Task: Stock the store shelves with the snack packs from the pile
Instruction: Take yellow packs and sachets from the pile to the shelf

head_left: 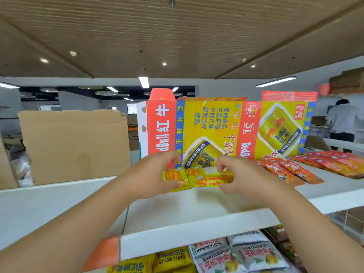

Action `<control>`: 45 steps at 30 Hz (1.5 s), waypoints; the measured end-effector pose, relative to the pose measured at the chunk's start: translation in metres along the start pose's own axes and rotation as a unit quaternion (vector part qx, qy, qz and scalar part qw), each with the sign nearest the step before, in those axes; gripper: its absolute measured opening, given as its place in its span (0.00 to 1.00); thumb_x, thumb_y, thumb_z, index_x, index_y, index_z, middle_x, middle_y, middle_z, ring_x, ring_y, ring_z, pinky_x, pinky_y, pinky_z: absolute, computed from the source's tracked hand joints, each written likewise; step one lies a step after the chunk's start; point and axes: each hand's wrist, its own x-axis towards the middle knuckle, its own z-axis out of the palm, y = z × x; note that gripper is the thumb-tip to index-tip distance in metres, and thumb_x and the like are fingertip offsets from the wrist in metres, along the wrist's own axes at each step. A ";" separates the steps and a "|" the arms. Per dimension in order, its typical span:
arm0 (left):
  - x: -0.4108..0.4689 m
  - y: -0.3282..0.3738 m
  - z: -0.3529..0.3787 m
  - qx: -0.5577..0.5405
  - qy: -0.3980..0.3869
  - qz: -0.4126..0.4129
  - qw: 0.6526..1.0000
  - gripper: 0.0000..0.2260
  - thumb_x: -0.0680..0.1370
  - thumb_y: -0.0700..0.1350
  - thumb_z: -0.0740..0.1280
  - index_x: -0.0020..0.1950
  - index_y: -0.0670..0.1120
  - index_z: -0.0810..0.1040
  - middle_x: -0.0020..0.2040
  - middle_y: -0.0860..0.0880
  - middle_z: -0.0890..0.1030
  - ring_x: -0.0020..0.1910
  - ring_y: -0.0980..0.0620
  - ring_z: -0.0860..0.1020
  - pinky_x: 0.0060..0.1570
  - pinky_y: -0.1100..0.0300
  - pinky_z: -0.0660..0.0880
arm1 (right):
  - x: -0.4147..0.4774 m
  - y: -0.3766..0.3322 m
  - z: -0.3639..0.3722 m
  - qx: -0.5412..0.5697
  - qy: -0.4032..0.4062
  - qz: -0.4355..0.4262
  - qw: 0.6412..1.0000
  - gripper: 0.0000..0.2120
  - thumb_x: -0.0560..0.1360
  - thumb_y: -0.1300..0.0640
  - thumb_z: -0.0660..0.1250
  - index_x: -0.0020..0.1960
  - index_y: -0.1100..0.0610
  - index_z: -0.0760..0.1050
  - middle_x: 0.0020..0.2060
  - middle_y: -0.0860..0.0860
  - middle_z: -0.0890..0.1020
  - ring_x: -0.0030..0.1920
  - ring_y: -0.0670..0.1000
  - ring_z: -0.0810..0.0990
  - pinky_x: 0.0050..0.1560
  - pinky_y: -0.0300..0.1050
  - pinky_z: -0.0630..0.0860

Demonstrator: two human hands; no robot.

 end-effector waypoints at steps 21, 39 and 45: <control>0.007 -0.095 0.023 -0.144 -0.075 -0.007 0.987 0.13 0.75 0.54 0.74 0.59 0.61 0.80 0.51 0.62 0.75 0.49 0.58 0.76 0.44 0.66 0.71 | 0.036 -0.078 0.039 -0.074 -0.216 0.171 0.958 0.17 0.69 0.45 0.77 0.53 0.43 0.74 0.57 0.42 0.77 0.50 0.51 0.82 0.46 0.48 0.77; 0.001 -0.127 0.008 -0.142 -0.093 -0.080 0.982 0.12 0.74 0.55 0.73 0.58 0.59 0.81 0.54 0.56 0.79 0.52 0.54 0.78 0.54 0.58 0.77 | 0.067 -0.121 0.059 -0.204 -0.274 0.095 0.935 0.21 0.72 0.48 0.74 0.63 0.49 0.76 0.48 0.48 0.78 0.46 0.51 0.76 0.53 0.46 0.77; 0.005 -0.122 0.013 -0.143 -0.073 -0.067 0.985 0.12 0.74 0.54 0.73 0.58 0.59 0.81 0.55 0.57 0.79 0.52 0.54 0.78 0.50 0.60 0.76 | 0.059 -0.118 0.051 -0.124 -0.206 0.125 0.963 0.16 0.68 0.48 0.73 0.53 0.41 0.74 0.52 0.45 0.81 0.46 0.51 0.82 0.48 0.47 0.80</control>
